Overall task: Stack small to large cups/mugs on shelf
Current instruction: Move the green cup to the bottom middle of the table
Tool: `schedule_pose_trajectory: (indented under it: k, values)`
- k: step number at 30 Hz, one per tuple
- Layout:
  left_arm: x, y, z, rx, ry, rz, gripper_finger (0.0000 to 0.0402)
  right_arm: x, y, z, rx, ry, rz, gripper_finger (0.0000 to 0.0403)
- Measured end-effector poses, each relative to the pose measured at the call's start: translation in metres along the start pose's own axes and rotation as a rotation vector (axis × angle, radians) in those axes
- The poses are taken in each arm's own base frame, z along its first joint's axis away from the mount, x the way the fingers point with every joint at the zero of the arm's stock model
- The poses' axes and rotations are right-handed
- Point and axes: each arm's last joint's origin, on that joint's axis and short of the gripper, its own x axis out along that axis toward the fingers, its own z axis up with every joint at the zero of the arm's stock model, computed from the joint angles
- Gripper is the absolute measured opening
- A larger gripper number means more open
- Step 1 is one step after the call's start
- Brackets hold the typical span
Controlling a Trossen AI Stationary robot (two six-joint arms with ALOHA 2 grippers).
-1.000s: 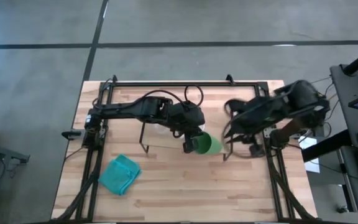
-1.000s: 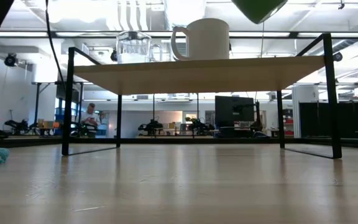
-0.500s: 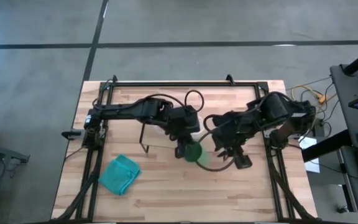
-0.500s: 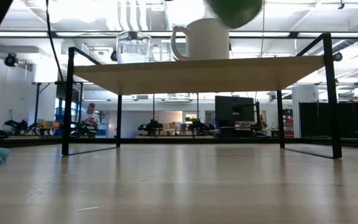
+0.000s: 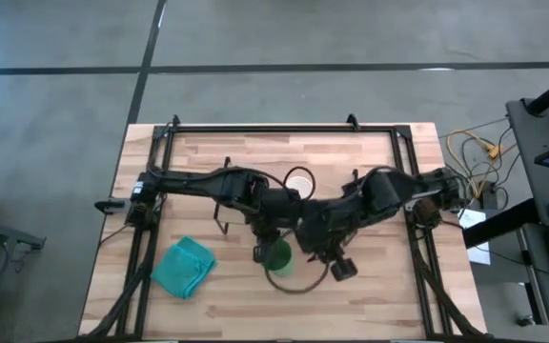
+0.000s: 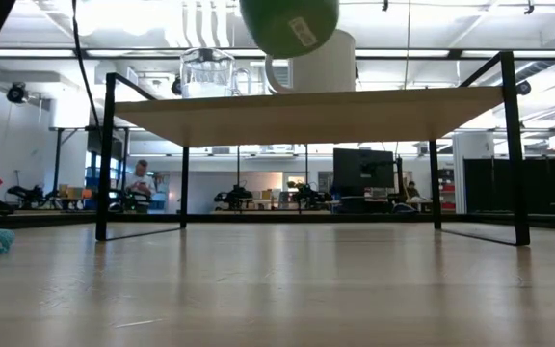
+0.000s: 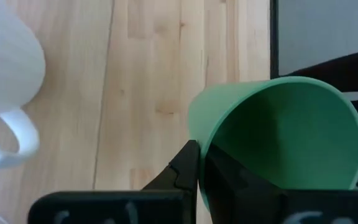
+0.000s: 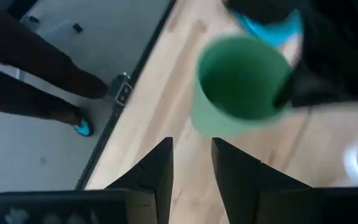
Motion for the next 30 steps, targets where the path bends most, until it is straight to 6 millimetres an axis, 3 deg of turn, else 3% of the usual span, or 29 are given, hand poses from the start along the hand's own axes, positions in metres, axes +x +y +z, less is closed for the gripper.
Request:
schedule_pose_trajectory:
  k: [4, 19, 30]
  values:
    - [0.0, 0.0, 0.0, -0.046, 0.005, 0.003, 0.0, 0.012, 0.006, 0.007, -0.065, -0.02, -0.031, 0.0105]
    - [-0.004, 0.012, 0.004, -0.122, -0.042, 0.056, 0.0, 0.018, 0.019, 0.008, -0.043, -0.012, -0.277, 0.0105]
    - [-0.012, 0.02, 0.005, -0.137, -0.061, 0.063, 0.0, 0.021, 0.025, 0.008, -0.079, -0.008, -0.278, 0.0105]
